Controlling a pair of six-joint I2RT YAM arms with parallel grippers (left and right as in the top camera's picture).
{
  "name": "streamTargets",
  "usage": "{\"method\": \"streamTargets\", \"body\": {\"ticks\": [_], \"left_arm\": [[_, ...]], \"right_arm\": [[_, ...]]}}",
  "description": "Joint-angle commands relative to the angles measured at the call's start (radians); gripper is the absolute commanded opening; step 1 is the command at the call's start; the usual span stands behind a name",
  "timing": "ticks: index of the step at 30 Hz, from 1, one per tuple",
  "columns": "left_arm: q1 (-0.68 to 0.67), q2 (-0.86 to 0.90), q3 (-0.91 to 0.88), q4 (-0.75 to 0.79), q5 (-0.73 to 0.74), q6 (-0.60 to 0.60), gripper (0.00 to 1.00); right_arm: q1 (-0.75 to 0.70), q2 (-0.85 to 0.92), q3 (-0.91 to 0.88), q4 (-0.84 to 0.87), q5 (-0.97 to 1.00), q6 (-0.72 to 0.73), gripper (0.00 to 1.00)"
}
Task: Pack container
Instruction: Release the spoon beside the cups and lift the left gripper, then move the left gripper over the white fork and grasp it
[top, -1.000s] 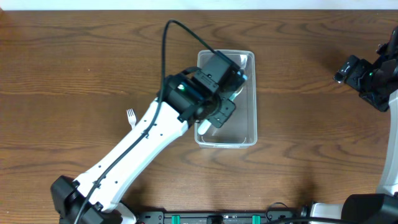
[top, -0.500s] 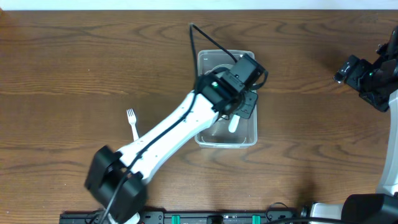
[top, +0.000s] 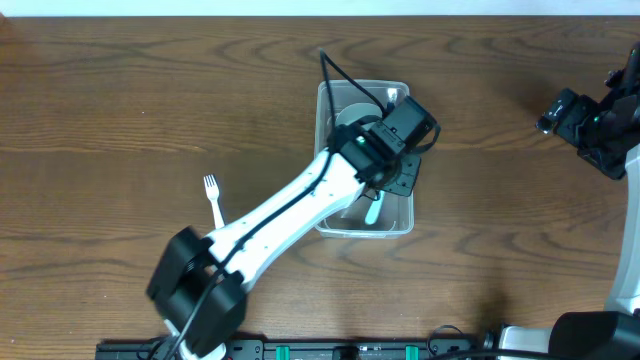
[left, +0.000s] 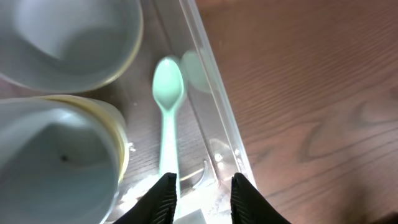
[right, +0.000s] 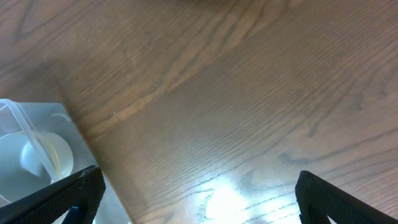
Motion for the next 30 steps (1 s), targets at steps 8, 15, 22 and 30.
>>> {"method": "streamTargets", "body": {"ticks": [8, 15, 22, 30], "left_arm": [[0.091, -0.256, 0.000, -0.244, -0.349, -0.008, 0.45], [0.316, -0.273, -0.055, -0.451, -0.397, 0.004, 0.60], [0.554, -0.273, -0.331, -0.297, -0.182, 0.087, 0.70], [0.725, -0.273, -0.632, -0.014, -0.082, 0.179, 0.70]], "right_arm": [[-0.005, 0.001, -0.001, -0.001, 0.000, -0.011, 0.99], [-0.005, 0.001, -0.001, -0.001, 0.000, -0.011, 0.99], [-0.005, 0.001, -0.001, -0.001, 0.000, -0.011, 0.99], [-0.005, 0.001, -0.001, -0.001, 0.000, -0.011, 0.99]]}}
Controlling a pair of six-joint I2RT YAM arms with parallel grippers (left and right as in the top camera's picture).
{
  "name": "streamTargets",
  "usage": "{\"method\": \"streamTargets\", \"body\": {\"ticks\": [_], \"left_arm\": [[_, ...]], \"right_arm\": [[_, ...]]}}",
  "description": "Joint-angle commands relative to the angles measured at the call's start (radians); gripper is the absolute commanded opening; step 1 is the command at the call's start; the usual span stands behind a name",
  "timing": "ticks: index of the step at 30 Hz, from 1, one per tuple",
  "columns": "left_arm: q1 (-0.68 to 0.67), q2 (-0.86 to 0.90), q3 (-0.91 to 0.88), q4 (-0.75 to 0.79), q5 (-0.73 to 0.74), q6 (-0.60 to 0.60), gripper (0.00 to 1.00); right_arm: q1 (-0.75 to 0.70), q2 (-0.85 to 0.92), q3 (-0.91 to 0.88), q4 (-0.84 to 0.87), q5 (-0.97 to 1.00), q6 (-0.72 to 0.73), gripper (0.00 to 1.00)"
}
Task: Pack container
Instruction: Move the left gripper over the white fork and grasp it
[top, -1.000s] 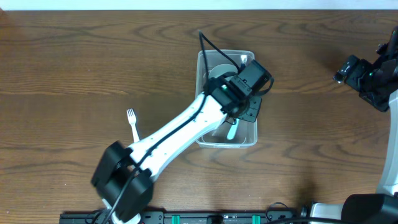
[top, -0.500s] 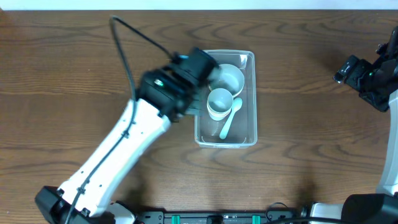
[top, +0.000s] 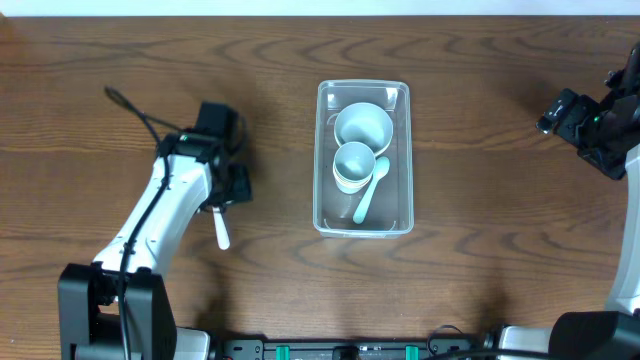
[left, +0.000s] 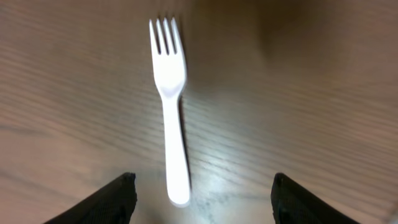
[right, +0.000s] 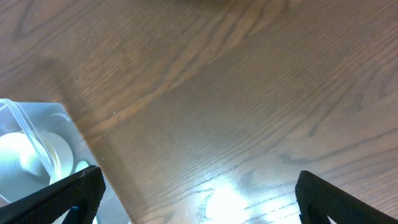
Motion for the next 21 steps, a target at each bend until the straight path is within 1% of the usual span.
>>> {"method": "streamTargets", "body": {"ticks": [1, 8, 10, 12, 13, 20, 21], "left_arm": [[0.040, 0.000, -0.080, 0.066, 0.049, 0.080, 0.70], [0.055, 0.003, -0.239, 0.241, 0.048, 0.093, 0.68], [0.055, 0.006, -0.262, 0.274, 0.049, 0.093, 0.62], [0.055, 0.006, -0.275, 0.295, 0.049, 0.093, 0.49], [0.055, 0.006, -0.275, 0.300, 0.049, 0.093, 0.46], [0.055, 0.010, -0.277, 0.312, 0.053, 0.058, 0.43], [0.055, 0.013, -0.277, 0.312, 0.053, 0.059, 0.40]], "right_arm": [[-0.005, 0.001, 0.000, -0.001, 0.000, -0.011, 0.99], [-0.005, 0.001, 0.000, -0.001, 0.000, -0.011, 0.99], [-0.005, 0.001, 0.000, -0.001, 0.000, -0.011, 0.99], [-0.005, 0.001, 0.000, -0.001, 0.000, -0.011, 0.99], [-0.005, 0.001, 0.000, -0.001, 0.000, -0.011, 0.99], [-0.005, 0.001, 0.000, -0.001, 0.000, -0.011, 0.99], [-0.005, 0.001, 0.000, -0.001, 0.000, -0.011, 0.99]]}}
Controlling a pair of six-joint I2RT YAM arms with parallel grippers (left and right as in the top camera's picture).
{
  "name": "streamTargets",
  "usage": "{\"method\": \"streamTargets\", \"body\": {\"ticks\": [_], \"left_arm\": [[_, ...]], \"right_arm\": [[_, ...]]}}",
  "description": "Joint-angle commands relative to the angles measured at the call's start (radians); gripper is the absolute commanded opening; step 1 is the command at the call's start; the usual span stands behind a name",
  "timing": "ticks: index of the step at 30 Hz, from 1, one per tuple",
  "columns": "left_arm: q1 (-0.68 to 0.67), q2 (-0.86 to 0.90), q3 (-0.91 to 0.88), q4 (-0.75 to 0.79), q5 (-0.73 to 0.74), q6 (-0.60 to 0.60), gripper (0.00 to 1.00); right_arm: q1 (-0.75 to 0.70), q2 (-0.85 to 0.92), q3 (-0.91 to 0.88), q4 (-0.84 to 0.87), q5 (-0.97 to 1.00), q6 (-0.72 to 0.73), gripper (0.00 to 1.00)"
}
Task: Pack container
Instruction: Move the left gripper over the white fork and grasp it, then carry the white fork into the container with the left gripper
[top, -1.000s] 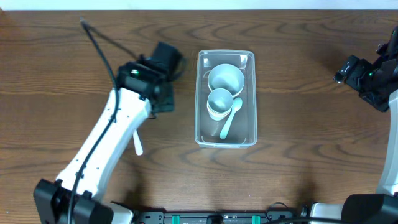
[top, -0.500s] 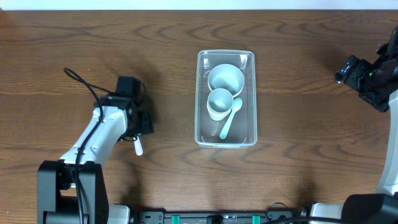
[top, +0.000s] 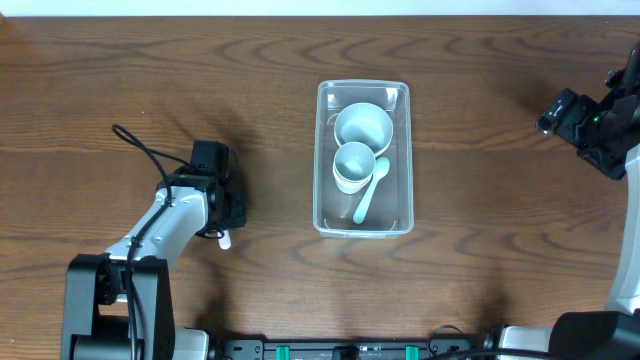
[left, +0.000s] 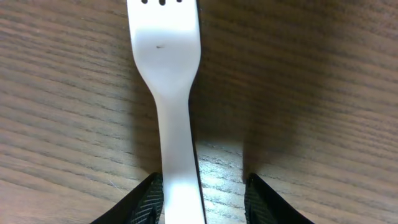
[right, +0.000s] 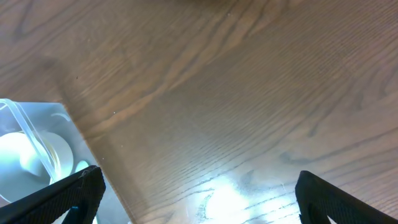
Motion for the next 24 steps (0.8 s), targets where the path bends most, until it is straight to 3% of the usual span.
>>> {"method": "streamTargets", "body": {"ticks": [1, 9, 15, 24], "left_arm": [[0.004, 0.018, -0.002, 0.001, 0.000, -0.011, 0.38], [0.004, 0.030, 0.001, 0.000, 0.011, -0.010, 0.15], [0.004, -0.002, 0.084, -0.084, 0.055, 0.013, 0.10], [-0.108, -0.130, 0.436, -0.373, 0.160, 0.061, 0.06]], "right_arm": [[-0.005, 0.001, 0.000, -0.001, 0.000, -0.011, 0.99], [-0.005, 0.001, 0.000, -0.001, 0.000, -0.011, 0.99], [-0.005, 0.001, 0.000, -0.001, 0.000, -0.011, 0.99], [-0.005, 0.001, 0.000, -0.001, 0.000, -0.011, 0.99]]}}
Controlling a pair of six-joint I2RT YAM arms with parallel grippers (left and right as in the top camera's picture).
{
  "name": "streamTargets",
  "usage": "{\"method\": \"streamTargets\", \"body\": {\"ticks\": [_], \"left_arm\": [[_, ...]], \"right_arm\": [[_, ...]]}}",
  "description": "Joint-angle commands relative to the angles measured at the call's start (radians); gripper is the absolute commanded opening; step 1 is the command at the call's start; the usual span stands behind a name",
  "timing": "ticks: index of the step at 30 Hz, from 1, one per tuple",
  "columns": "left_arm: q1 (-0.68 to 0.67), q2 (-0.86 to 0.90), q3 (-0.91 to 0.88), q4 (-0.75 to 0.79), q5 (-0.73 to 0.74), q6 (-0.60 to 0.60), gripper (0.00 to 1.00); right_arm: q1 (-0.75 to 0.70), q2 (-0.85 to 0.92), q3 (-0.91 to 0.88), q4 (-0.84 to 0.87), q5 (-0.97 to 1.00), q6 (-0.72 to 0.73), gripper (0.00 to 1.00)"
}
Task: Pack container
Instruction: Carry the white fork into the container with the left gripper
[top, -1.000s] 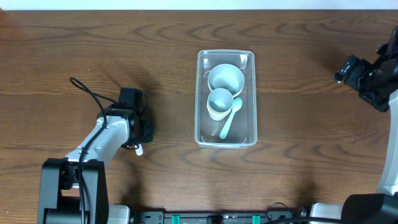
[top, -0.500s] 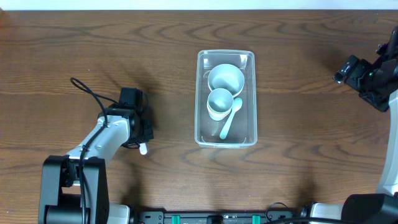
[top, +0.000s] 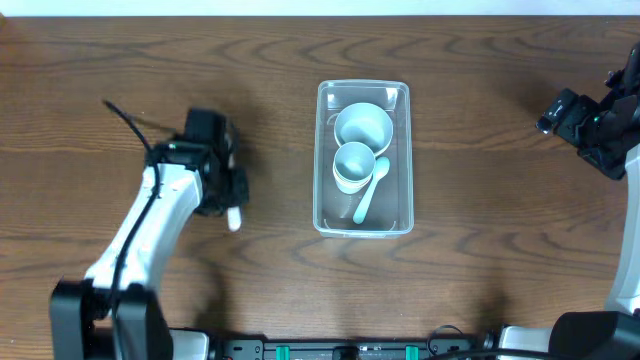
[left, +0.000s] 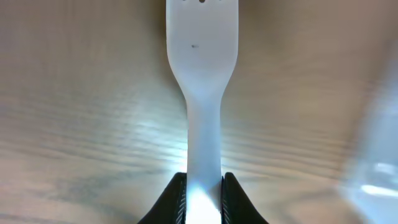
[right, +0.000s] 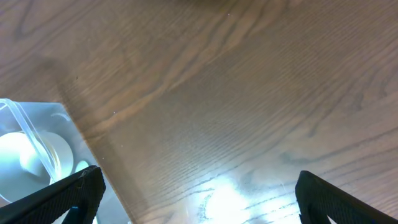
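A clear plastic container (top: 400, 100) stands mid-table with two pale bowls (top: 362, 125) and a mint spoon (top: 367, 198) inside. To its left, my left gripper (top: 228, 205) is shut on the handle of a white plastic fork (left: 202, 74), whose tines point away in the left wrist view; the table below it looks blurred. In the overhead view only the fork's handle end (top: 234, 219) pokes out beneath the gripper. My right gripper (right: 199, 196) stands wide open over bare wood at the far right, the container's corner (right: 37, 124) at its left.
Dark wood table (top: 500, 230) all round. A black cable (top: 125, 118) loops off the left arm. The right arm (top: 595, 125) sits at the right edge.
My left gripper's jaws have gone from straddling the fork handle to pinching it. The arm now sits a little higher in the overhead view, and the table under the fork looks blurred.
My left gripper was first inside the container, over the mint spoon. Then it hung open above the white fork left of the container, then low with the jaws either side of the handle. Now it grips the fork. The right arm stayed still throughout.
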Motion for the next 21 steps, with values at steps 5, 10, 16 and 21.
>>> {"method": "streamTargets", "body": {"ticks": [5, 10, 16, 21], "left_arm": [[-0.248, -0.103, 0.297, -0.063, 0.047, 0.031, 0.06], [-0.456, -0.085, 0.336, 0.006, 0.027, -0.002, 0.06], [-0.591, 0.064, 0.324, 0.066, -0.005, -0.073, 0.06], [-0.673, 0.202, 0.324, 0.131, -0.005, -0.087, 0.06]], "right_arm": [[-0.005, 0.001, 0.000, -0.001, 0.000, -0.011, 0.99], [-0.005, 0.001, 0.000, -0.001, 0.000, -0.011, 0.99], [-0.005, 0.001, 0.000, -0.001, 0.000, -0.011, 0.99], [-0.005, 0.001, 0.000, -0.001, 0.000, -0.011, 0.99]]}}
